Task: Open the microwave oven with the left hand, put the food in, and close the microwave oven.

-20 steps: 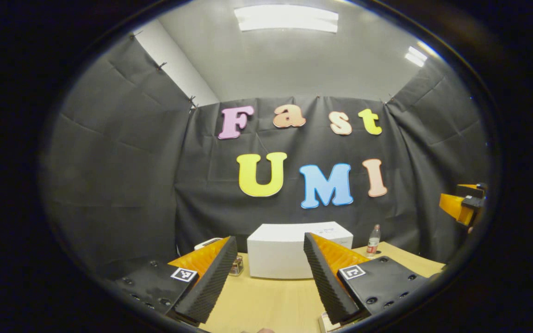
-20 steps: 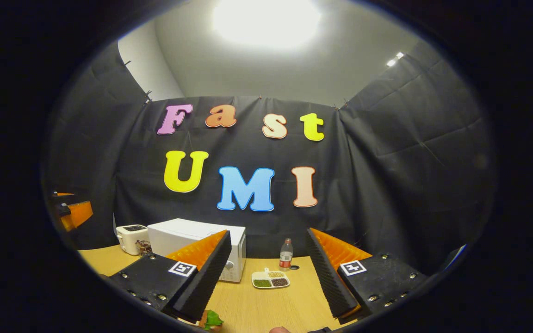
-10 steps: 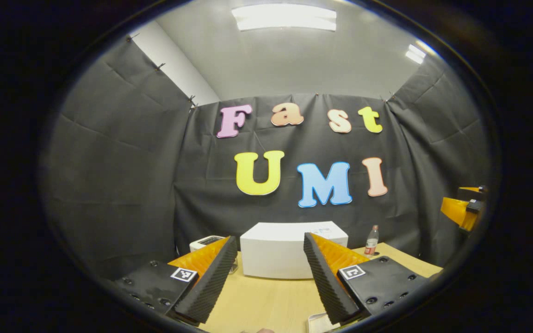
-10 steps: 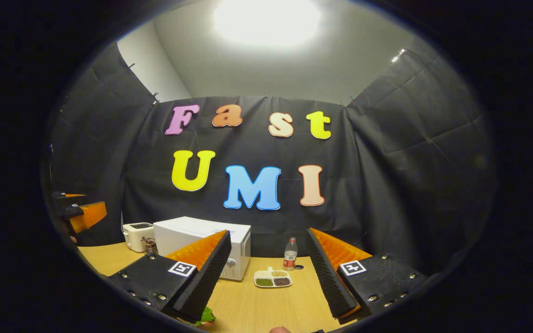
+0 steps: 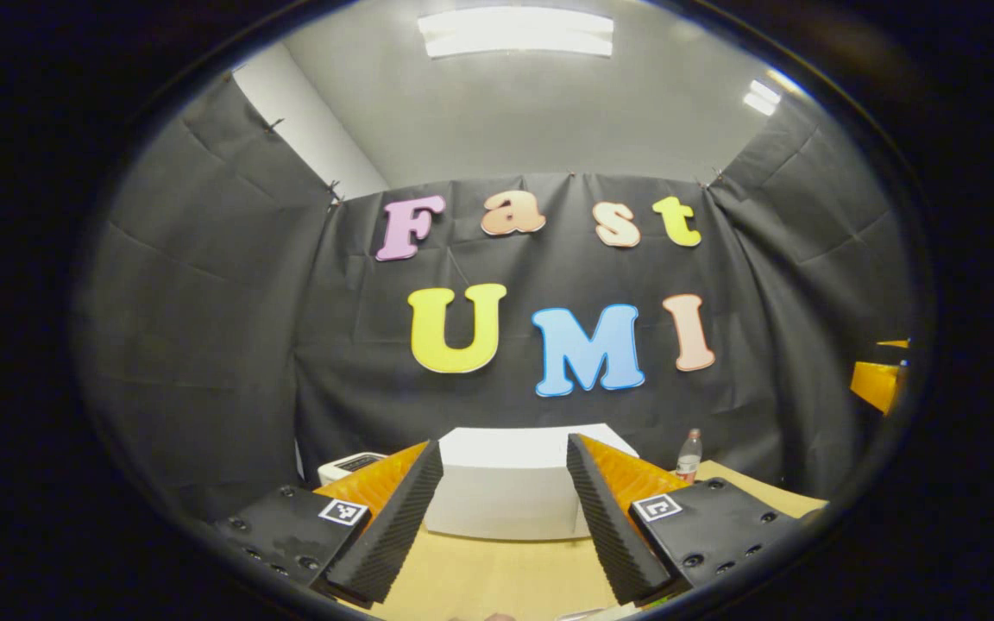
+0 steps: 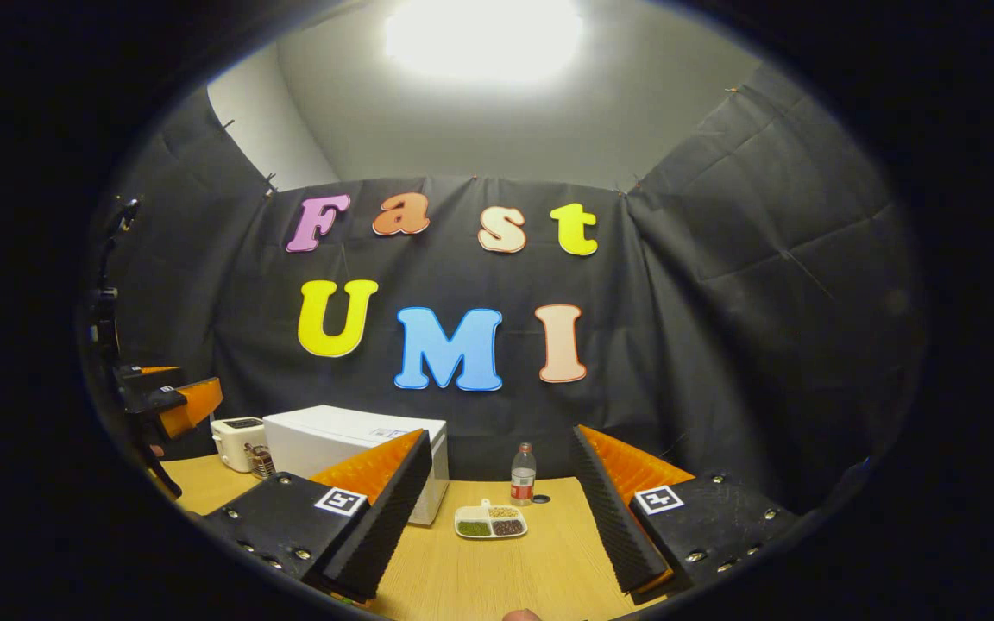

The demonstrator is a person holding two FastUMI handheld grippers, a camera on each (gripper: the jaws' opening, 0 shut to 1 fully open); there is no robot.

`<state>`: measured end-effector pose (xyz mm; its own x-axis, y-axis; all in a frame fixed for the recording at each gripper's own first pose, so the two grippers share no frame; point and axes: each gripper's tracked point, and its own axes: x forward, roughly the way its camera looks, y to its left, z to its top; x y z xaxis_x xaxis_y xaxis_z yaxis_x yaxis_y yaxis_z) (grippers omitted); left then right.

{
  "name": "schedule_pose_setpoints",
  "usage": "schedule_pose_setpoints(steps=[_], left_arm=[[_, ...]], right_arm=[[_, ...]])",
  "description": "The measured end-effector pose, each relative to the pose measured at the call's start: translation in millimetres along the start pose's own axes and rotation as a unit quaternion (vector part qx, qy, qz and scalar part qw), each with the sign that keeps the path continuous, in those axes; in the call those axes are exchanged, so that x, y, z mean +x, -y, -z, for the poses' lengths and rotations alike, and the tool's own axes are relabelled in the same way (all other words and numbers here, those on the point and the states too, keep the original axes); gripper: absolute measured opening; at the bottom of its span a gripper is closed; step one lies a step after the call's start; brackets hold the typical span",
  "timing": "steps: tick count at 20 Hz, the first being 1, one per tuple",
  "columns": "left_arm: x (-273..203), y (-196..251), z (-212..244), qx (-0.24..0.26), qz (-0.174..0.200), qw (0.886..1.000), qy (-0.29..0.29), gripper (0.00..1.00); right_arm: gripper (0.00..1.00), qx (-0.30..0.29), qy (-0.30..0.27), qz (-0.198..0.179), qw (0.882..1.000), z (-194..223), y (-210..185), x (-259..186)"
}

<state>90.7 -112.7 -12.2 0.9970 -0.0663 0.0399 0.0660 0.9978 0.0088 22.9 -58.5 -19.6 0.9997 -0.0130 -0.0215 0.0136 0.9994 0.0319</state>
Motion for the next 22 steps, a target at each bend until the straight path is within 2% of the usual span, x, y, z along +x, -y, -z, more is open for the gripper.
schedule_pose_setpoints(steps=[4,9,12,16,20,22], left_arm=[[54,22,20,0.010,0.037,0.999,0.008,0.98],[114,50,60,0.012,0.079,0.997,-0.010,0.96],[140,67,90,0.002,0.102,0.994,-0.029,0.94],[171,89,133,-0.003,0.126,0.990,-0.062,0.99],[198,110,180,-0.004,0.146,0.985,-0.097,0.94],[209,119,200,-0.006,0.152,0.982,-0.111,0.96]], right_arm=[[0.97,-0.006,-0.007,0.037,0.999,3,6,13],[0.97,-0.011,-0.013,0.079,0.997,5,10,26],[0.97,-0.018,-0.020,0.102,0.994,10,16,30],[0.97,-0.034,-0.033,0.131,0.990,16,22,31],[0.97,-0.046,-0.051,0.160,0.985,23,33,27],[0.97,-0.058,-0.059,0.171,0.982,25,36,24]])
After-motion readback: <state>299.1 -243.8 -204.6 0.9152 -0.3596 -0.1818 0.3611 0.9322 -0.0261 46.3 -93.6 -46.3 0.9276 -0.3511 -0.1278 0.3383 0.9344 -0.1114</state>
